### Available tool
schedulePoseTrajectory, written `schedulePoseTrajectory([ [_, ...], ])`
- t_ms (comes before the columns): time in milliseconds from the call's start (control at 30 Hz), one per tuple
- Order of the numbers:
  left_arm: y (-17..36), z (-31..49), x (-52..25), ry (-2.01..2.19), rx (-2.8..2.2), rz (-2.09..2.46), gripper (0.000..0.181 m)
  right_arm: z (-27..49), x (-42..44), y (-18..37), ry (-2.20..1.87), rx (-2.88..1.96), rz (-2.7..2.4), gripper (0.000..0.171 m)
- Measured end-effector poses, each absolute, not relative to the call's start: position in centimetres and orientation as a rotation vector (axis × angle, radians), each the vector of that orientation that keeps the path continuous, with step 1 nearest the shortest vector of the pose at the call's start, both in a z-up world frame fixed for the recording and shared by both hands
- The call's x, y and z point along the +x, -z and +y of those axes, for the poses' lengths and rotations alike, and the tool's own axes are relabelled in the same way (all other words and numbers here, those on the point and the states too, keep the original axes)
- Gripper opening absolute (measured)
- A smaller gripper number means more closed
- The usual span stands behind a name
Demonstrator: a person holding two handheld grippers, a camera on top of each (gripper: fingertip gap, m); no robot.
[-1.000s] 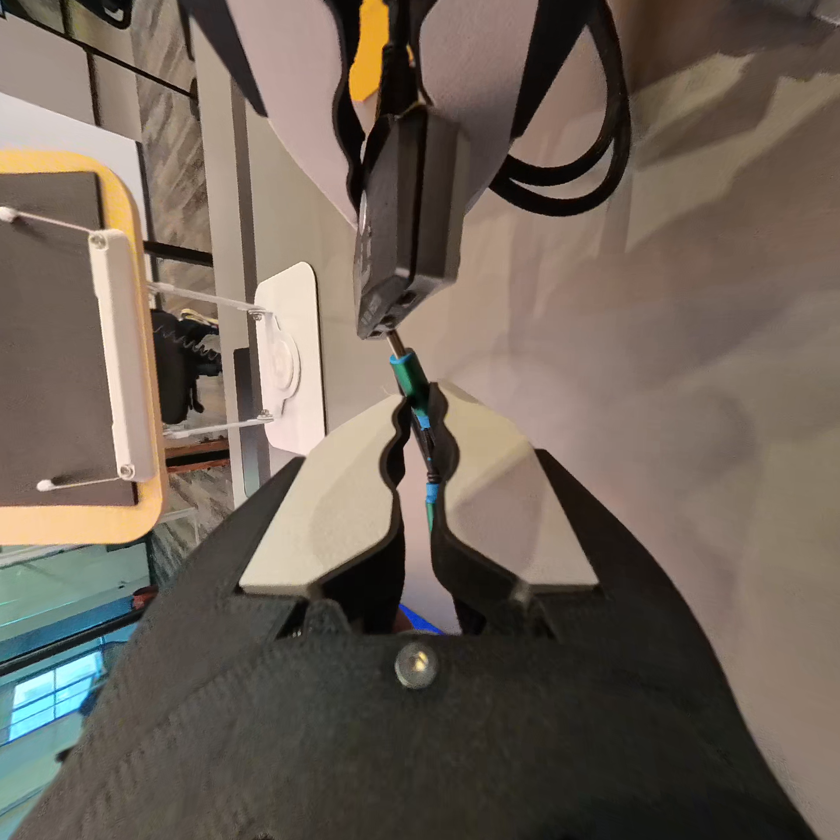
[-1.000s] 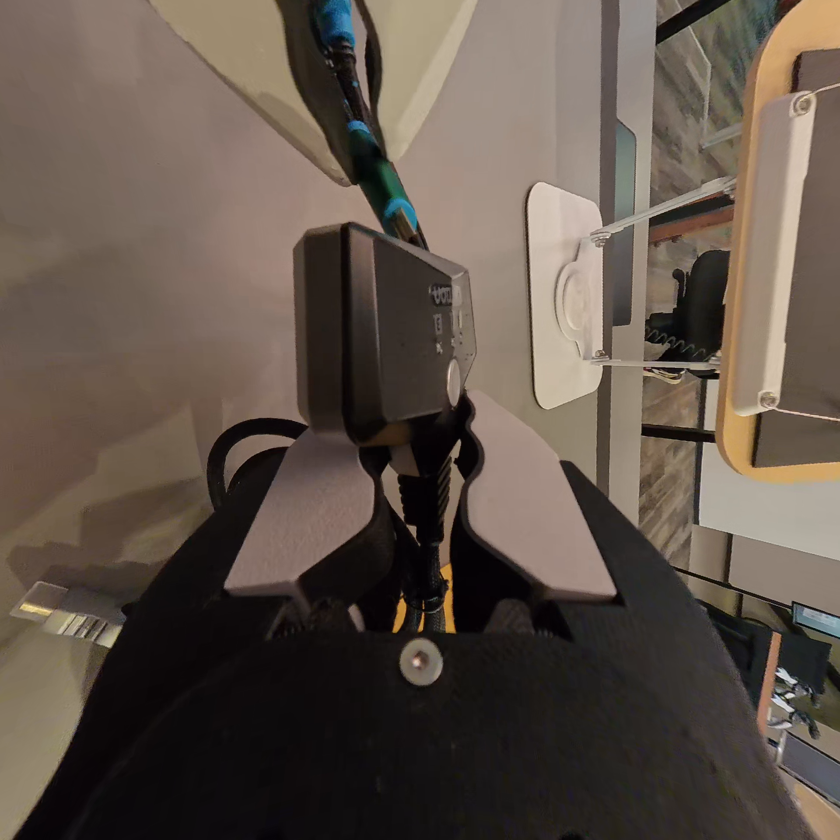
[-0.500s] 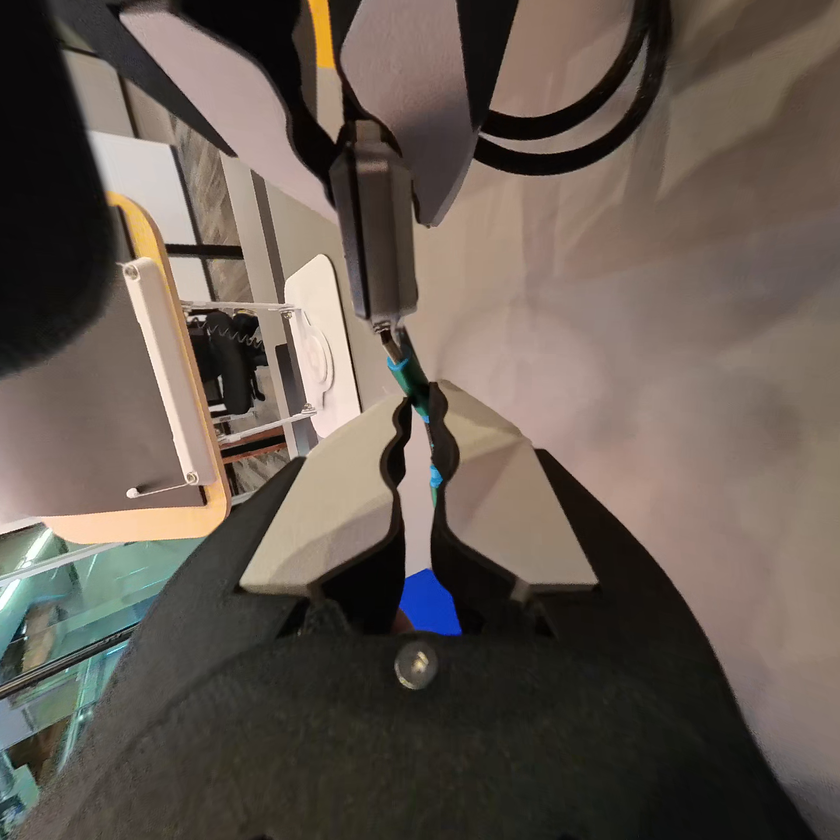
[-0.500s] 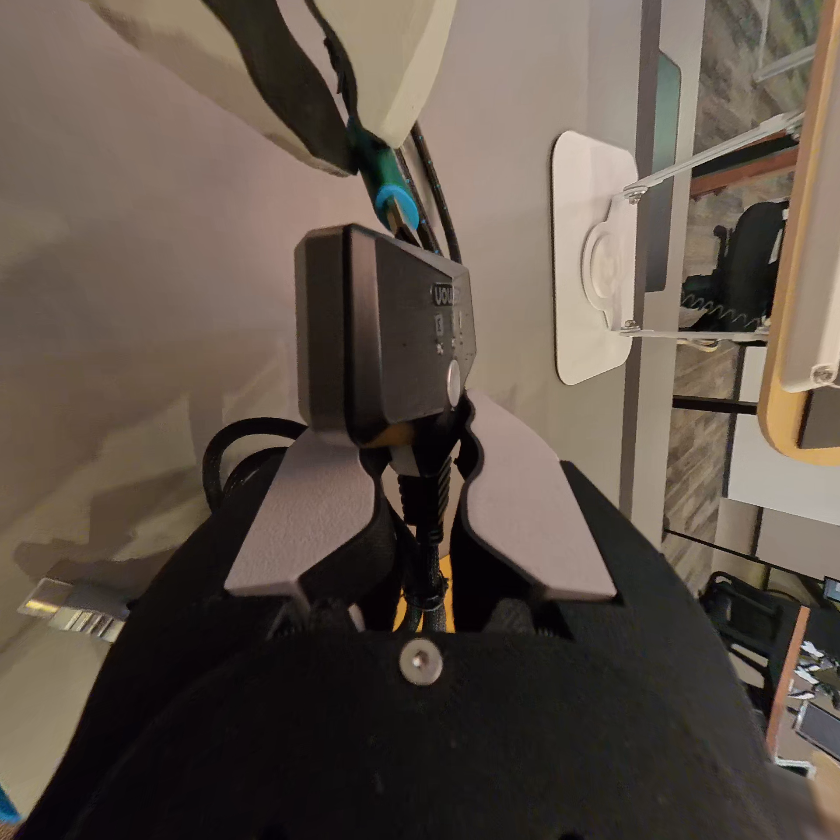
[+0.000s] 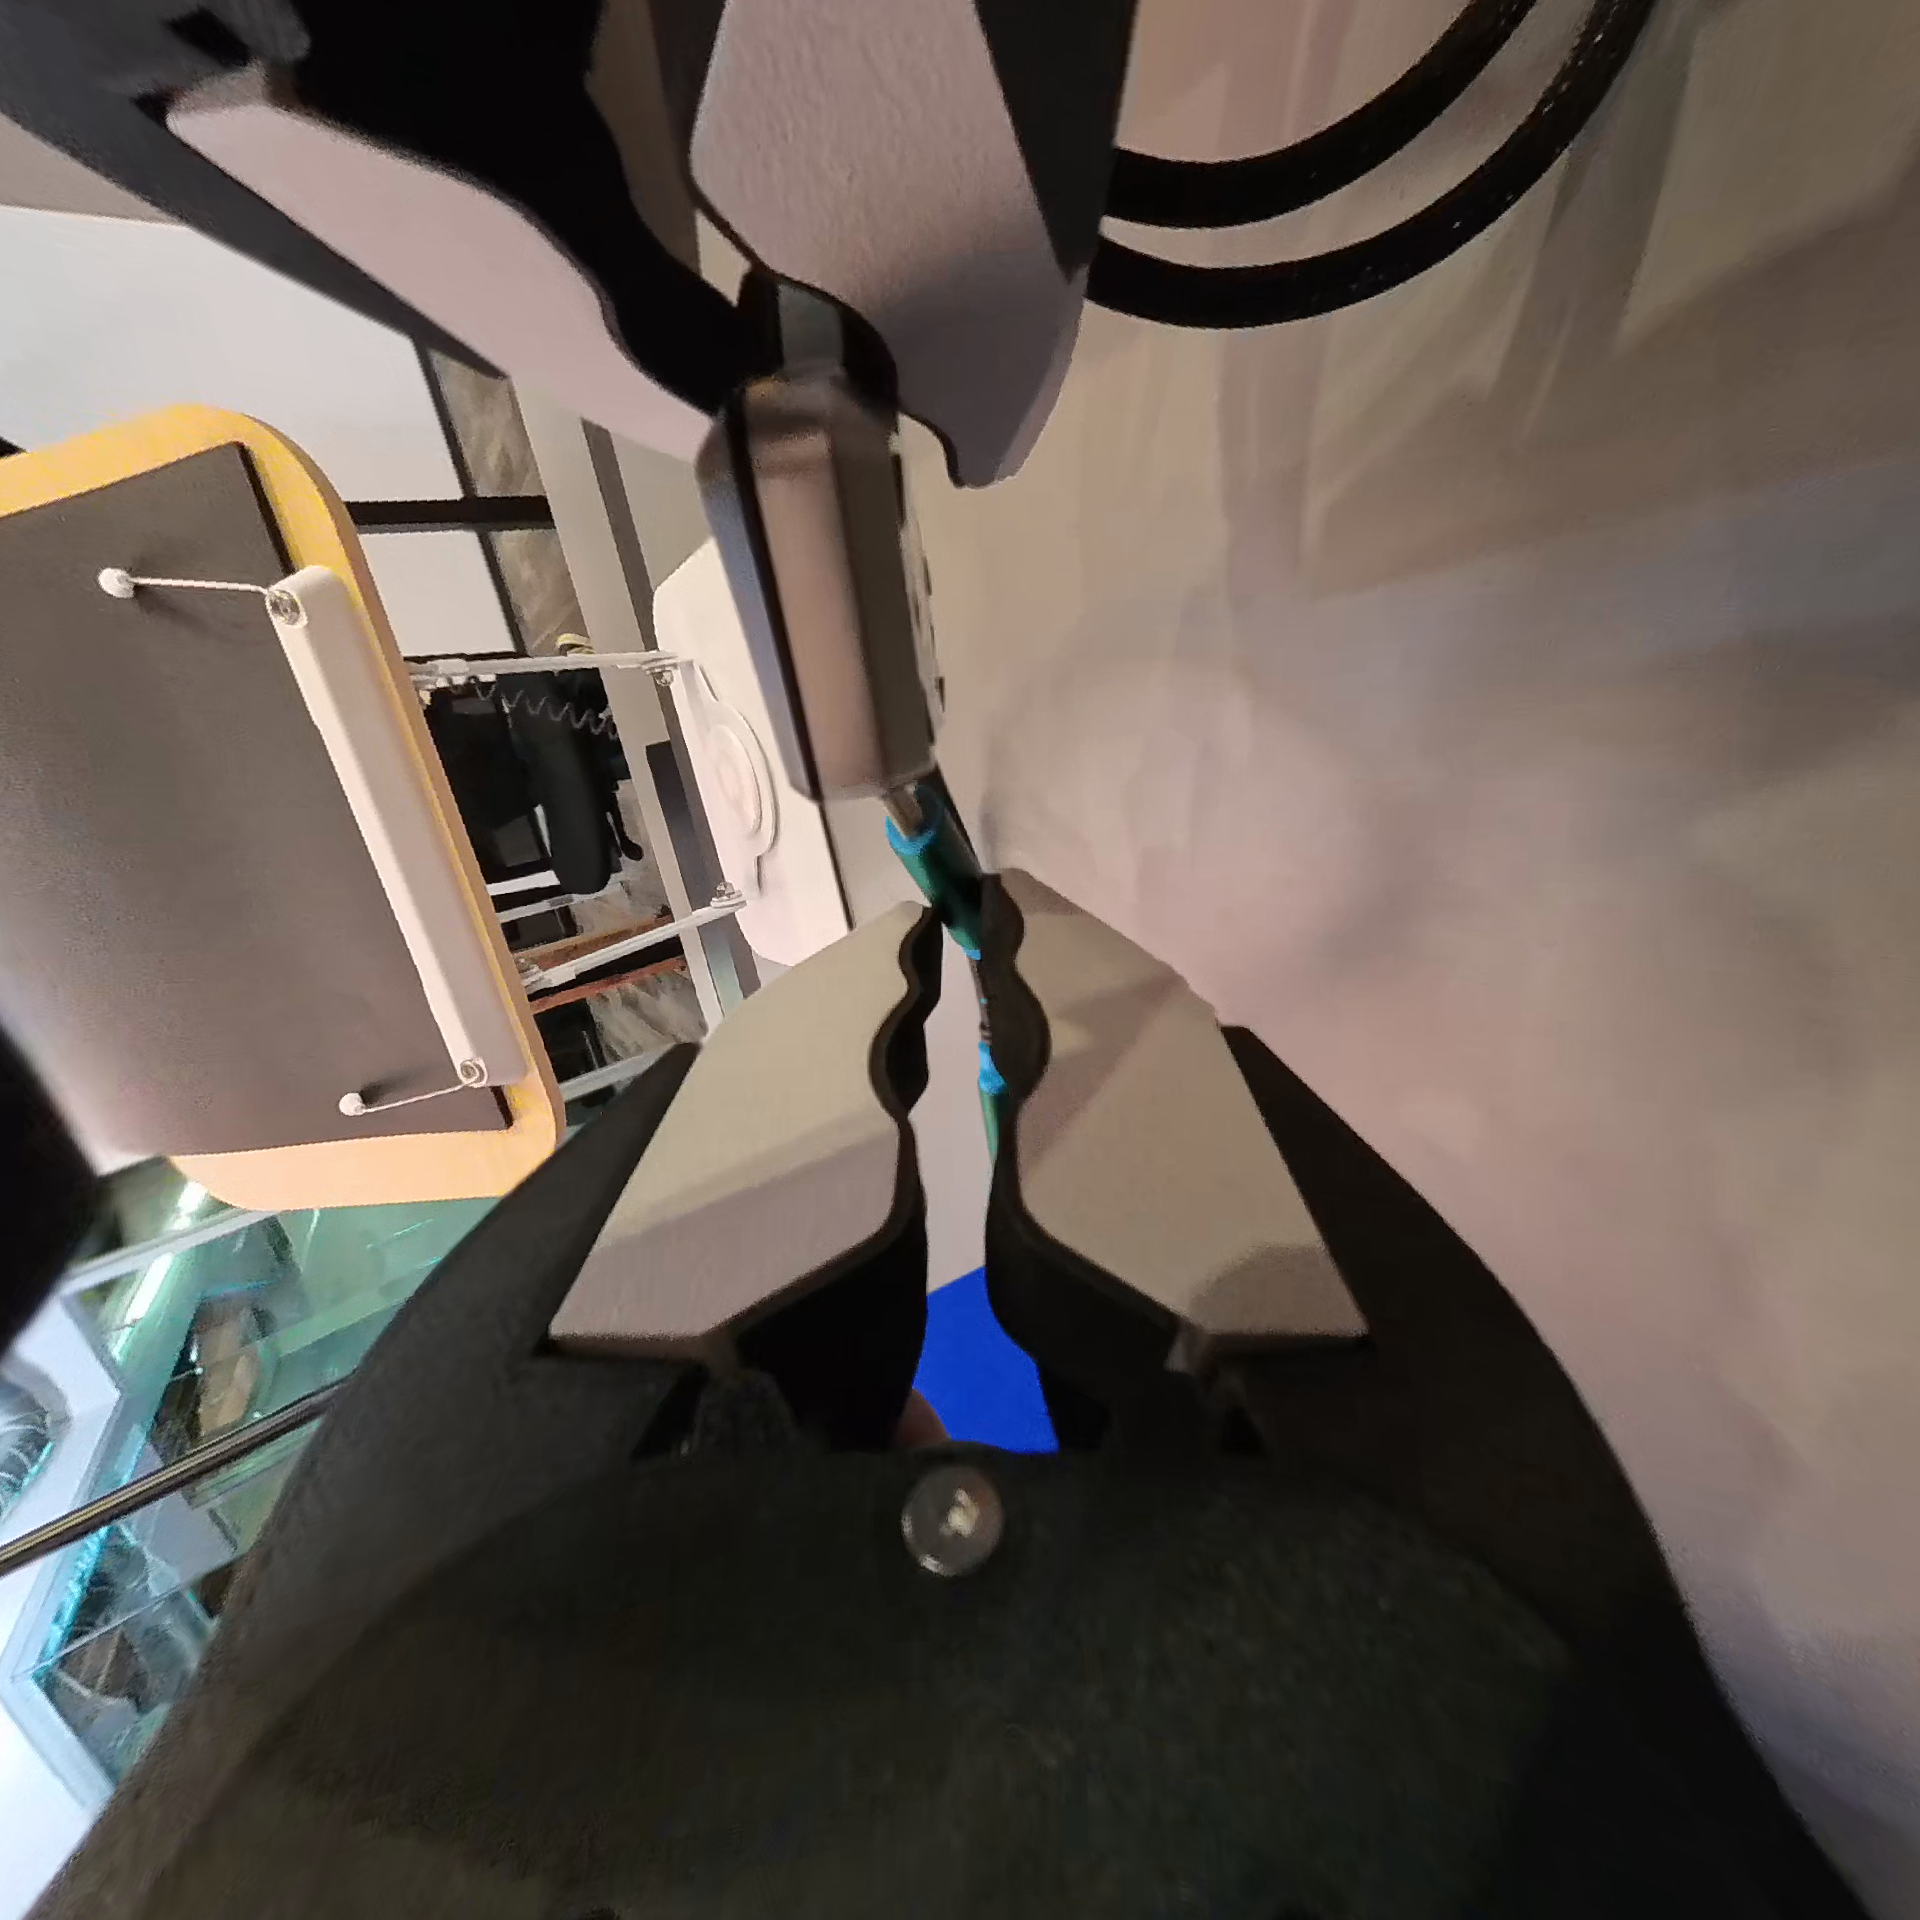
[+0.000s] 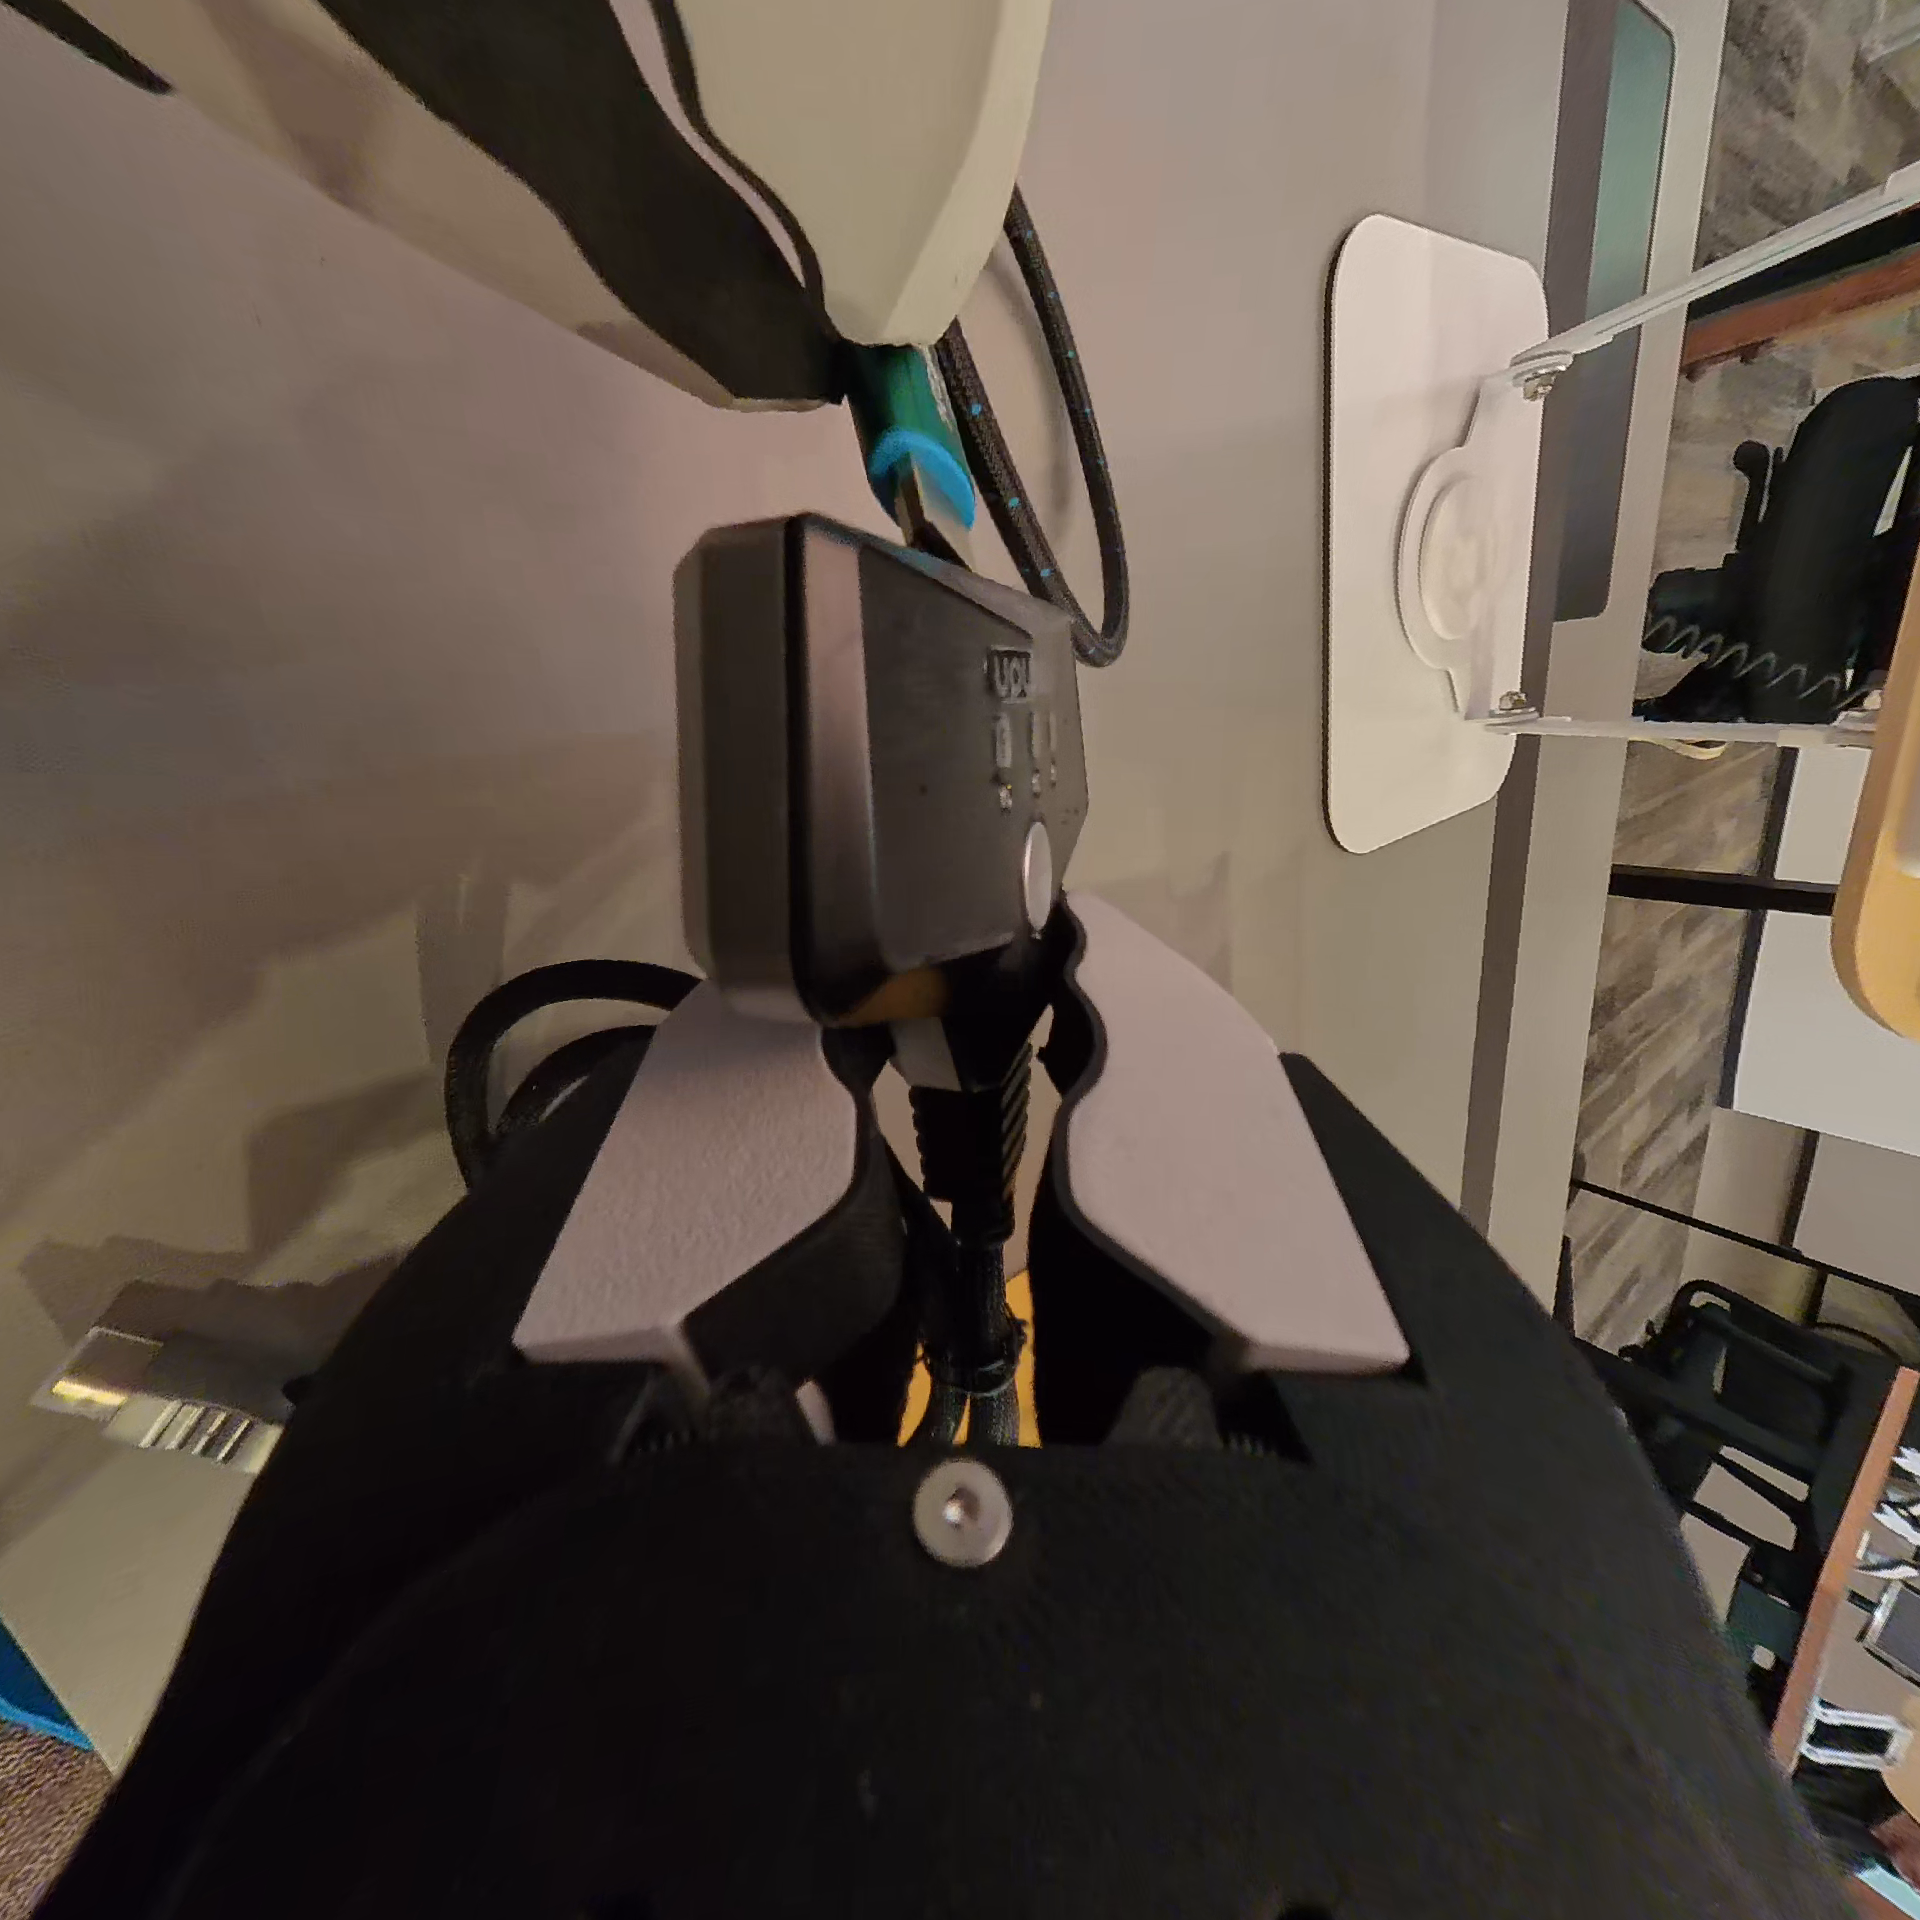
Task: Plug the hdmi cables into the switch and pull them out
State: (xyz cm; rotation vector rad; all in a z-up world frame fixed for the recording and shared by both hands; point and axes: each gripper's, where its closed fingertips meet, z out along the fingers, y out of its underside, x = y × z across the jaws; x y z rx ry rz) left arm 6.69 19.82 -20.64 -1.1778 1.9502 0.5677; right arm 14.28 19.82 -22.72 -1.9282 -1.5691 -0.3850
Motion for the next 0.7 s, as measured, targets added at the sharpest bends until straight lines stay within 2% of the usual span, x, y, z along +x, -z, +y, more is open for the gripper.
schedulePoseTrajectory([
  [333,20.7,19.4,7.4,-0.560,-1.142,1.966,0.006,20.1,14.8,23.2,0.423,-1.975,-1.564,0.026],
  [467,19.9,18.5,8.4,-0.541,-1.078,1.971,0.000,19.9,13.8,23.3,0.417,-1.926,-1.602,0.026],
  [700,21.6,19.2,6.3,-0.489,-1.211,1.960,0.001,20.8,14.9,22.6,0.350,-1.960,-1.527,0.026],
])
